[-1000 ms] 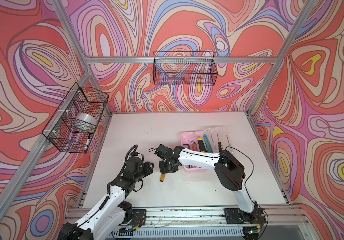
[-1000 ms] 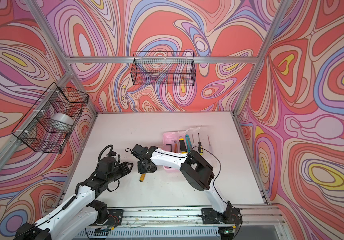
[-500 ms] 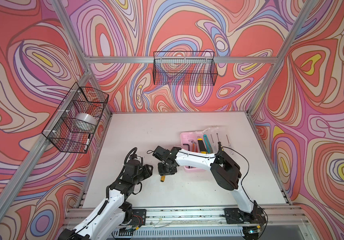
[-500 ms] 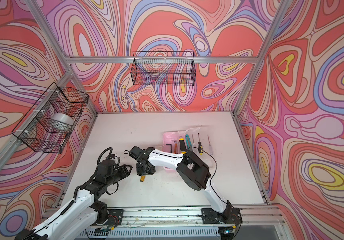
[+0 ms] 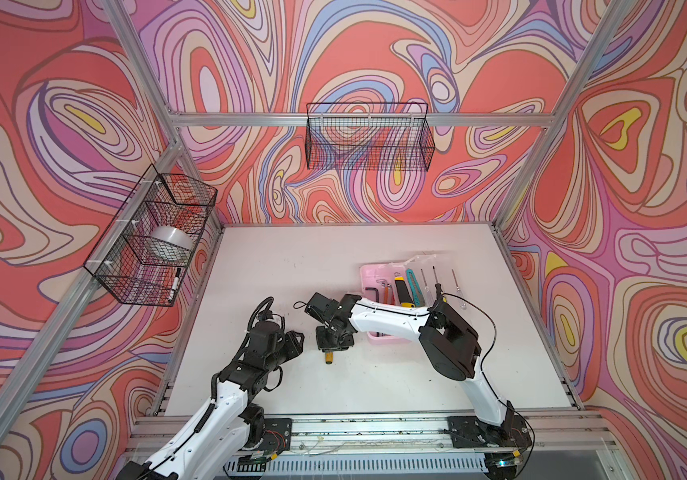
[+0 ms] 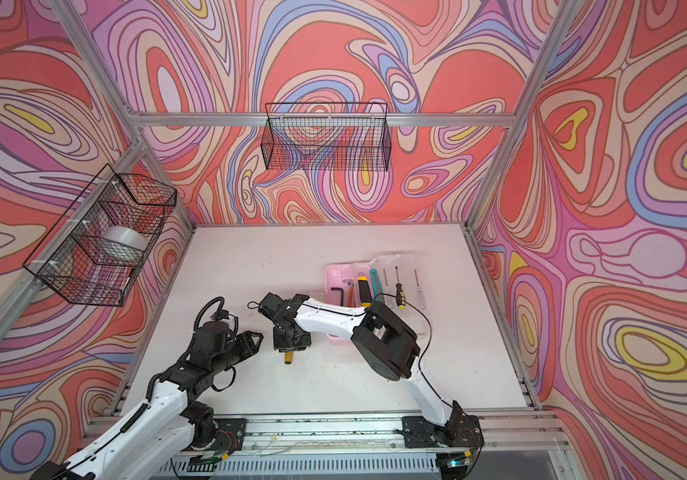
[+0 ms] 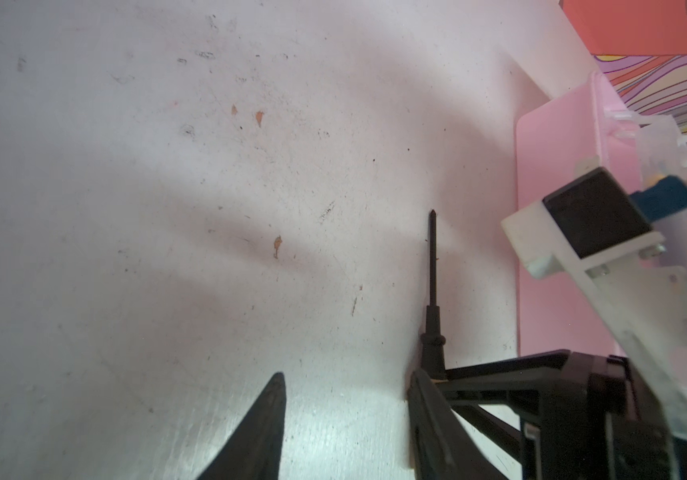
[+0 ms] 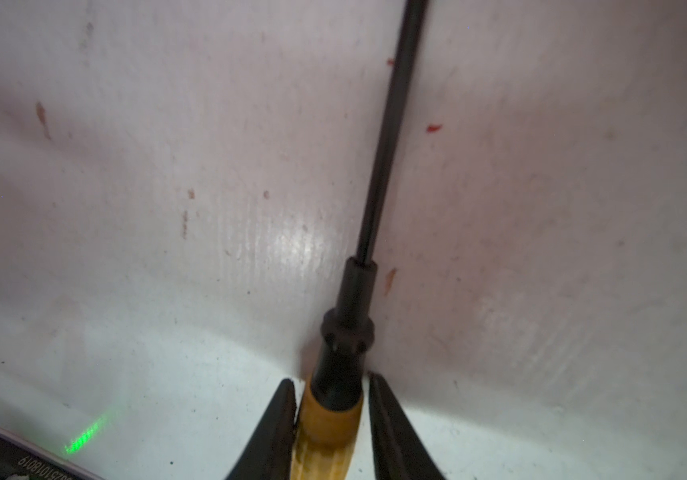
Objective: Pack the tool kit
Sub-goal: 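Close the right gripper on the yellow-handled screwdriver handle, then carry the yellow-handled screwdriver over the box while the left gripper rises toward it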
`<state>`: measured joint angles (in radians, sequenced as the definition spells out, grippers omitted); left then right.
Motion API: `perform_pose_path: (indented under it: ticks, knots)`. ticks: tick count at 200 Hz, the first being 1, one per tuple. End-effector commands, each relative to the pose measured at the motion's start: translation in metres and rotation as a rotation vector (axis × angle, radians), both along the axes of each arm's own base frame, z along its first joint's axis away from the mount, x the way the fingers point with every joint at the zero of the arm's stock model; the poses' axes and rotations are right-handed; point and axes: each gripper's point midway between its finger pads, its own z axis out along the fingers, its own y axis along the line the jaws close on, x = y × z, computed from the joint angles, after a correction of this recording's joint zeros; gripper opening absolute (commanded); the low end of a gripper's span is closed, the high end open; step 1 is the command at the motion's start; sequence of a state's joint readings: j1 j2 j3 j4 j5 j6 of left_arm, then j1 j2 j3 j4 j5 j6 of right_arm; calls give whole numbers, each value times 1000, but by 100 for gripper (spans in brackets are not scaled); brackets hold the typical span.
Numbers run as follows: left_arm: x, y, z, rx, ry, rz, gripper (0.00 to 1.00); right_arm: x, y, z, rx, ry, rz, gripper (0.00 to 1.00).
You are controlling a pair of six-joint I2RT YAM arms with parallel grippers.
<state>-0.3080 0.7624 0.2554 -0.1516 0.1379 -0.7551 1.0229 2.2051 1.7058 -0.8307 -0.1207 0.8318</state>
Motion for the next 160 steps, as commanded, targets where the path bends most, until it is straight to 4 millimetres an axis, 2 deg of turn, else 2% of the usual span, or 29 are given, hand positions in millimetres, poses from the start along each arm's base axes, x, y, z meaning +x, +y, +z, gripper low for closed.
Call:
perform_pose_path:
  ticks: [1,70,99,114,137,160]
  knots:
    - [-1,2,-4,16,15,2,48,-1,-9,-11,-60,-14,3,30]
    - [-1,4,-5,20,17,18,48,6,-15,4,-69,-79,28,23]
    - [2,5,-4,24,15,23,48,10,-10,15,-43,-108,58,13]
    - [3,4,-4,24,15,26,48,14,-6,27,-22,-137,72,0]
    - [7,6,2,38,16,31,48,19,-5,50,-8,-183,92,0]
    - [14,6,13,49,-1,39,48,32,-8,92,7,-287,113,0]
